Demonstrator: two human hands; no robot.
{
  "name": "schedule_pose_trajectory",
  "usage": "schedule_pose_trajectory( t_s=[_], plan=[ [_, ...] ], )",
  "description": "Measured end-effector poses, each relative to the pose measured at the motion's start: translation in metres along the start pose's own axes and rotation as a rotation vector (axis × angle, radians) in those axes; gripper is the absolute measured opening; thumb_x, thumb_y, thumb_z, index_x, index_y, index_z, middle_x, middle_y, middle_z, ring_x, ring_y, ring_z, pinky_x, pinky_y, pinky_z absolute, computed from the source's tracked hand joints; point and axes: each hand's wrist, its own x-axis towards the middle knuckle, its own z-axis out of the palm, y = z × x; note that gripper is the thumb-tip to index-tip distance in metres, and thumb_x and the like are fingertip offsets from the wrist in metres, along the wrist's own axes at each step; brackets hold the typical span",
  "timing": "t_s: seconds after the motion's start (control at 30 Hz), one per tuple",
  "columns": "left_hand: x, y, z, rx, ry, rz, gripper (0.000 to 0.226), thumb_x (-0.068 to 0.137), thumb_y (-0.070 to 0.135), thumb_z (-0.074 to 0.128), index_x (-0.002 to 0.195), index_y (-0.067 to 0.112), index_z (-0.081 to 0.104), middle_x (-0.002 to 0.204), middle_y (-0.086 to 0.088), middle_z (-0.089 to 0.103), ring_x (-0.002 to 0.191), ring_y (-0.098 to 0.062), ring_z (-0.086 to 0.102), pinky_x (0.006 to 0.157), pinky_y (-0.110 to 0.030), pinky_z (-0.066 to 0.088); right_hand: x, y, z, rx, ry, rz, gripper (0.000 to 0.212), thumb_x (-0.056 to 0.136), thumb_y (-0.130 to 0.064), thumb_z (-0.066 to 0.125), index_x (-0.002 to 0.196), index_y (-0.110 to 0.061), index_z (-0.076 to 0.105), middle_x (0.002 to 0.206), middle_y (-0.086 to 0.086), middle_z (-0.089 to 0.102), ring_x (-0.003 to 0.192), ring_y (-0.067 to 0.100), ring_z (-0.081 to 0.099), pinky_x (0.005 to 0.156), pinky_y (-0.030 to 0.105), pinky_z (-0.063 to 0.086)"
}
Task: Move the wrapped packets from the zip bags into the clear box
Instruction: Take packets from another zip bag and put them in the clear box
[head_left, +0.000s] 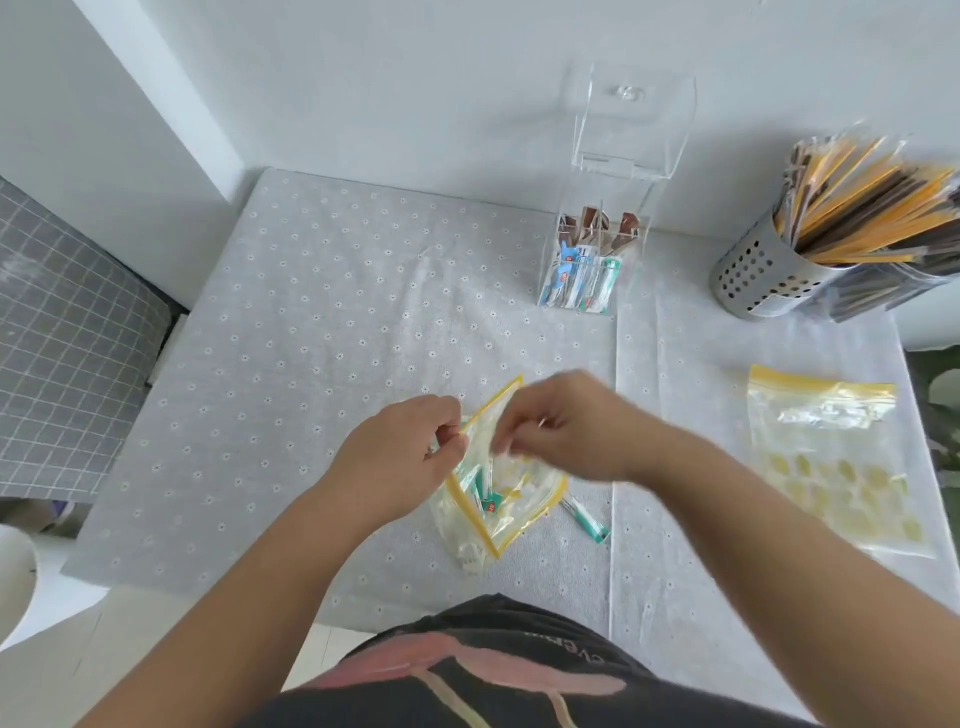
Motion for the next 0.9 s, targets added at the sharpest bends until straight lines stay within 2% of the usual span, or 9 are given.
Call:
schedule_pose_trajectory(
  t_s=[0.13, 0.27, 0.43, 0.5, 0.57, 0.7, 0.77, 0.83, 0.9],
  plan=[
    [-0.005, 0.003, 0.000, 0.000, 0.009, 0.004, 0.023, 0.092, 0.032, 0.056, 0.073, 0.024, 0.046, 0.075, 0.007, 0.055, 0.063, -0.012, 0.054, 0.058, -0.030, 0.043, 0.035, 0.023, 0.061, -0.508, -0.265, 0.133, 0.045, 0.093, -0.006, 0.047, 0.132, -0.025, 0.057, 0.128, 0.004, 0.057, 0.109, 0.021, 0.059, 0.079, 0.028, 0.046],
    [-0.014, 0.002, 0.000, 0.001, 0.037, 0.005, 0.023, 0.091, 0.031, 0.056, 0.073, 0.022, 0.046, 0.071, 0.006, 0.053, 0.059, -0.011, 0.049, 0.055, -0.029, 0.040, 0.052, 0.052, 0.084, -0.659, -0.284, 0.089, 0.061, 0.093, -0.004, 0.045, 0.140, -0.042, 0.041, 0.119, 0.005, 0.048, 0.085, 0.019, 0.047, 0.058, 0.027, 0.036],
    [-0.027, -0.007, 0.001, 0.004, 0.029, -0.033, 0.022, 0.092, 0.032, 0.056, 0.074, 0.022, 0.047, 0.062, 0.006, 0.047, 0.051, -0.009, 0.041, 0.051, -0.025, 0.035, 0.050, 0.072, 0.100, -0.575, -0.274, 0.074, 0.060, 0.095, -0.005, 0.044, 0.136, -0.048, 0.043, 0.123, 0.002, 0.042, 0.114, 0.025, 0.049, 0.066, 0.030, 0.042],
    [-0.031, -0.011, 0.002, -0.003, 0.028, -0.048, 0.024, 0.091, 0.032, 0.057, 0.073, 0.023, 0.046, 0.061, 0.007, 0.048, 0.050, -0.008, 0.041, 0.051, -0.025, 0.035, 0.055, 0.081, 0.108, -0.331, -0.274, 0.170, 0.039, 0.093, -0.019, 0.049, 0.127, -0.038, 0.056, 0.109, -0.001, 0.045, 0.101, 0.026, 0.053, 0.071, 0.031, 0.041],
    [-0.033, -0.012, 0.003, -0.010, 0.028, -0.051, 0.024, 0.091, 0.032, 0.057, 0.073, 0.023, 0.046, 0.061, 0.008, 0.048, 0.051, -0.008, 0.042, 0.050, -0.025, 0.034, 0.055, 0.086, 0.112, -0.246, -0.159, 0.171, 0.016, 0.080, -0.034, 0.057, 0.092, -0.031, 0.067, 0.085, -0.006, 0.049, 0.076, 0.018, 0.051, 0.068, 0.033, 0.040],
    [-0.036, -0.008, 0.005, -0.022, 0.018, -0.054, 0.022, 0.092, 0.032, 0.057, 0.074, 0.022, 0.047, 0.060, 0.006, 0.047, 0.051, -0.009, 0.040, 0.052, -0.026, 0.036, 0.053, 0.081, 0.112, -0.178, -0.002, 0.099, 0.010, 0.068, -0.016, 0.055, 0.065, -0.024, 0.051, 0.069, -0.002, 0.044, 0.061, 0.017, 0.037, 0.058, 0.040, 0.036],
    [-0.037, -0.006, 0.006, -0.015, 0.013, -0.053, 0.022, 0.092, 0.033, 0.056, 0.075, 0.021, 0.047, 0.061, 0.006, 0.047, 0.051, -0.009, 0.040, 0.053, -0.027, 0.036, 0.054, 0.079, 0.108, -0.230, -0.070, 0.034, 0.018, 0.075, -0.009, 0.054, 0.077, -0.027, 0.057, 0.082, 0.000, 0.047, 0.072, 0.018, 0.040, 0.065, 0.044, 0.040],
    [-0.037, -0.006, 0.006, -0.012, 0.008, -0.059, 0.022, 0.092, 0.033, 0.055, 0.075, 0.022, 0.048, 0.062, 0.006, 0.047, 0.051, -0.008, 0.041, 0.053, -0.026, 0.036, 0.055, 0.080, 0.105, -0.377, -0.292, 0.059, 0.026, 0.093, -0.010, 0.045, 0.111, -0.020, 0.062, 0.100, 0.004, 0.051, 0.088, 0.018, 0.044, 0.077, 0.037, 0.039],
    [-0.037, -0.006, 0.006, -0.016, 0.004, -0.063, 0.022, 0.092, 0.033, 0.055, 0.075, 0.022, 0.048, 0.062, 0.006, 0.048, 0.051, -0.008, 0.041, 0.053, -0.025, 0.036, 0.055, 0.083, 0.103, -0.459, -0.292, 0.037, 0.031, 0.096, -0.008, 0.042, 0.122, -0.012, 0.060, 0.112, 0.006, 0.057, 0.095, 0.021, 0.051, 0.078, 0.029, 0.037]
  ],
)
